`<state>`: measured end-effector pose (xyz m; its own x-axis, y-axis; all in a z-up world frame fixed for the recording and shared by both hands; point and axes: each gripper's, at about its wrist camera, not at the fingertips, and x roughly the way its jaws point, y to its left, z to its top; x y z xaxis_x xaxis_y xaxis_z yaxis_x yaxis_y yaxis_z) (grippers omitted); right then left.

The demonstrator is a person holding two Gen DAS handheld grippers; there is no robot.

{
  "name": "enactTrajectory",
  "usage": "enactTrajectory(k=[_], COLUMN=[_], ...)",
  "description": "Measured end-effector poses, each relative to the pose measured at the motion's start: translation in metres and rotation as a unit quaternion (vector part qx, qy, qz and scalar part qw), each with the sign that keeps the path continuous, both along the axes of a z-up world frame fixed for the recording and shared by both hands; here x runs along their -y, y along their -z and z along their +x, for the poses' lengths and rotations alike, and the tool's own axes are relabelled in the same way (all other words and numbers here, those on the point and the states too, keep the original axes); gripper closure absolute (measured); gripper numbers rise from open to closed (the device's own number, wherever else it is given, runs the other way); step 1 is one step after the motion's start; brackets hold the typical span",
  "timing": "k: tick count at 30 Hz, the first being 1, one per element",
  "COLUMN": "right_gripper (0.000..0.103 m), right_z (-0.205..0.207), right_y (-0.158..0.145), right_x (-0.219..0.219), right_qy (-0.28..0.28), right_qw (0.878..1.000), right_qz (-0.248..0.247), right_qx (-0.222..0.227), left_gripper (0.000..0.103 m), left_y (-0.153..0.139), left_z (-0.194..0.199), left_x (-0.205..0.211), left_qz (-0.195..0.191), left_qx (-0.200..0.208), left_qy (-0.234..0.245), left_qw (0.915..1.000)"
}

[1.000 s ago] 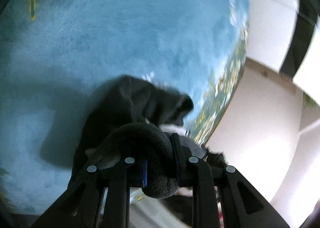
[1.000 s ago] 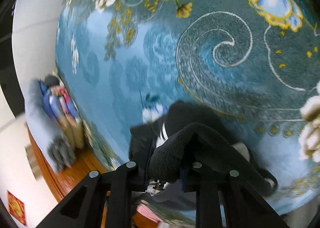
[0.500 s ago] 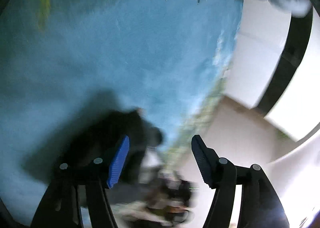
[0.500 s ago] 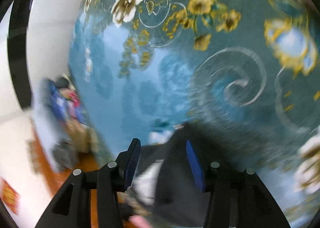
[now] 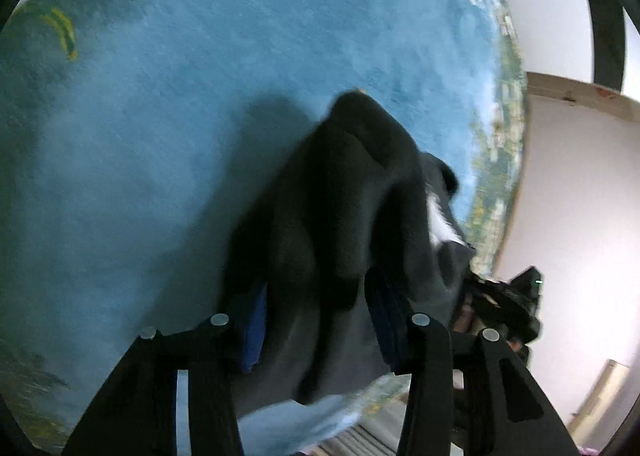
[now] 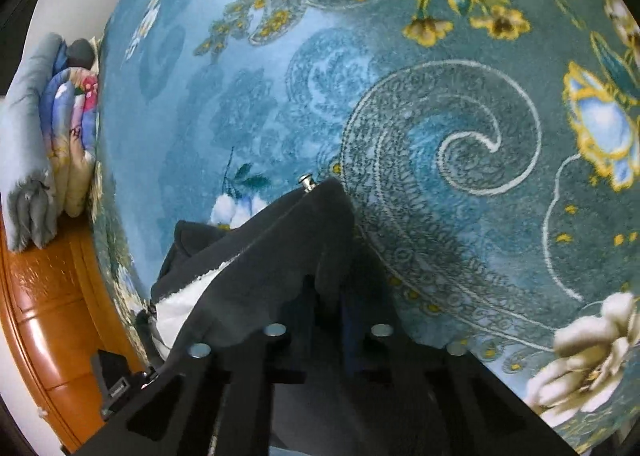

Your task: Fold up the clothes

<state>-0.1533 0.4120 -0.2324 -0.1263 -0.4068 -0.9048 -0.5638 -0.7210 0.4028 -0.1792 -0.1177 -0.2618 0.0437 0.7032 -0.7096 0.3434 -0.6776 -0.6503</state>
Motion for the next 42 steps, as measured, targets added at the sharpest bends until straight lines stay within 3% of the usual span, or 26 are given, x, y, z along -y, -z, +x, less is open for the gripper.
enactTrajectory(k=[4, 7, 10, 15, 17, 18, 19, 24, 26, 28, 33, 35, 42], right_gripper=[0.093, 0.093, 0.093, 0.093, 0.093, 0.093, 0.093, 0.094, 0.094, 0.094, 0.094, 0.094, 0.094], right_z=[0.007, 0.011, 0.013, 0.007, 0.002, 0.0, -0.003, -0.011, -0.014, -0.016, -0.024, -0.023, -0.025], right_y=[-0.017, -0.014, -0.009, -0.004, -0.004, -0.005, -0.008, -0.049, -0.069, -0.072, -0.008, 0.009, 0.022], right_x=[-0.016, -0.019, -0.019, -0.013, -0.007, -0.004, -0.001, 0.005, 0.002, -0.005, -0.009, -0.008, -0.008], right_qy=[0.038, 0.05, 0.065, 0.078, 0.072, 0.068, 0.061, 0.031, 0.028, 0.026, 0.014, 0.017, 0.014], right_qw=[0.999, 0.999, 0.998, 0.997, 0.997, 0.997, 0.998, 0.996, 0.993, 0.991, 0.997, 0.997, 0.997], right_qz=[0.012, 0.012, 0.01, 0.022, 0.027, 0.028, 0.03, 0.049, 0.059, 0.074, 0.08, 0.081, 0.079], right_qx=[-0.021, -0.014, -0.01, 0.0, 0.001, 0.001, -0.001, -0.063, -0.096, -0.105, -0.02, 0.002, 0.023], left_gripper=[0.054, 0.054, 0.054, 0.056, 0.069, 0.088, 0.093, 0.094, 0.095, 0.095, 0.095, 0.095, 0.093], left_y=[0.002, 0.008, 0.01, 0.005, -0.002, -0.009, -0.017, -0.066, -0.072, -0.061, -0.005, 0.003, 0.004], left_z=[0.013, 0.028, 0.042, 0.051, 0.049, 0.048, 0.046, 0.052, 0.057, 0.061, 0.062, 0.066, 0.078], left_x=[0.017, 0.028, 0.041, 0.033, 0.025, 0.021, 0.018, 0.032, 0.052, 0.064, 0.049, 0.052, 0.06], left_qz=[0.037, 0.062, 0.059, -0.003, -0.027, -0.037, -0.046, -0.04, -0.043, -0.051, -0.084, -0.078, -0.071], left_qx=[0.009, 0.023, 0.032, 0.029, 0.012, 0.0, -0.016, -0.098, -0.111, -0.098, -0.034, -0.02, 0.002], left_qy=[-0.049, -0.102, -0.129, -0.062, -0.036, -0.026, -0.019, -0.031, -0.059, -0.069, -0.042, -0.054, -0.06], left_qw=[0.9981, 0.9926, 0.9894, 0.9976, 0.9989, 0.999, 0.9986, 0.9939, 0.9912, 0.9915, 0.995, 0.9953, 0.9956])
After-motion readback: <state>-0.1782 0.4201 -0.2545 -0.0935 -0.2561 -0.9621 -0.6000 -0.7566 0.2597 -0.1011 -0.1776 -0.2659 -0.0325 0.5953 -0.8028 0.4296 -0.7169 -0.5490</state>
